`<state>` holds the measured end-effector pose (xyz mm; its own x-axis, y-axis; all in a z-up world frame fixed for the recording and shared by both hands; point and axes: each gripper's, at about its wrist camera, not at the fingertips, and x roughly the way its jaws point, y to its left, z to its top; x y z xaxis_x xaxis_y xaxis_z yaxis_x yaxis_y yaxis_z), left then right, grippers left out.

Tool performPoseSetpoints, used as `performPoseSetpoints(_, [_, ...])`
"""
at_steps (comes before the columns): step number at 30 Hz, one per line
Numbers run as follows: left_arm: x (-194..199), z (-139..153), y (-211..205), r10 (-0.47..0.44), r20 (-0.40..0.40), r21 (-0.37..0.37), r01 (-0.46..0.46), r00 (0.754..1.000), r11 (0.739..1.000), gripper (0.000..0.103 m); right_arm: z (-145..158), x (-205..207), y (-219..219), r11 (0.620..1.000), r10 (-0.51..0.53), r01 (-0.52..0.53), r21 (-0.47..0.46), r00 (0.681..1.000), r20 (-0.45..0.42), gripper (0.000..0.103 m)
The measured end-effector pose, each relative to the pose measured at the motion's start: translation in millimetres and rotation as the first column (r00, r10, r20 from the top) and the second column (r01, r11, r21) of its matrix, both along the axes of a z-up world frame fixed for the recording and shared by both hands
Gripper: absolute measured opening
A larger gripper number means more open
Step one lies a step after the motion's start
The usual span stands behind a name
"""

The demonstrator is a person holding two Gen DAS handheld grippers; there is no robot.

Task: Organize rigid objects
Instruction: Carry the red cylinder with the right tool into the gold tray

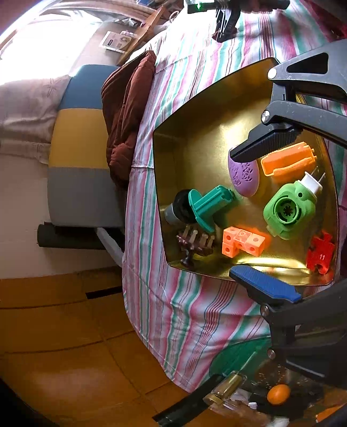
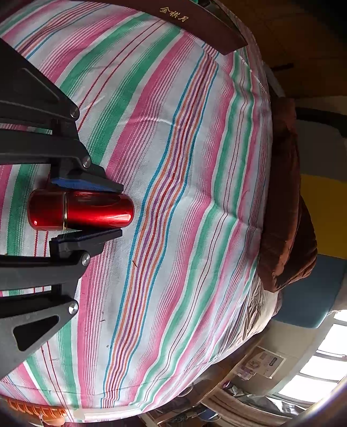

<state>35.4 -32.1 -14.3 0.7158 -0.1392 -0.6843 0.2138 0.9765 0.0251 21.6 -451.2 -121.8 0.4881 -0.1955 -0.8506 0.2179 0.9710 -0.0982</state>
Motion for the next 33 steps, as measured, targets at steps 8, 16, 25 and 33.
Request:
performPoseSetpoints(8, [0, -5, 11, 0.011, -0.01, -0.023, -0.012, 1.0, 1.0, 0.08, 5, 0, 13, 0.995, -0.101, 0.1, -0.02, 0.992, -0.081, 0.025])
performPoseSetpoints(16, [-2, -8, 21, 0.023, -0.009, -0.036, -0.023, 1.0, 0.999, 0.08, 33, -9, 28, 0.971, -0.145, 0.15, 0.185, 0.989, -0.041, 0.025])
performPoseSetpoints(25, [-5, -10, 29, 0.036, -0.013, -0.05, -0.037, 0.999, 0.998, 0.08, 113, 31, 131, 0.963, 0.104, -0.138, 0.231, 0.982, 0.156, 0.025])
performPoseSetpoints(33, [-3, -10, 36, 0.049, -0.013, -0.053, -0.05, 0.999, 0.997, 0.08, 122, 81, 231, 0.915, 0.298, -0.33, 0.233, 0.941, 0.162, 0.025])
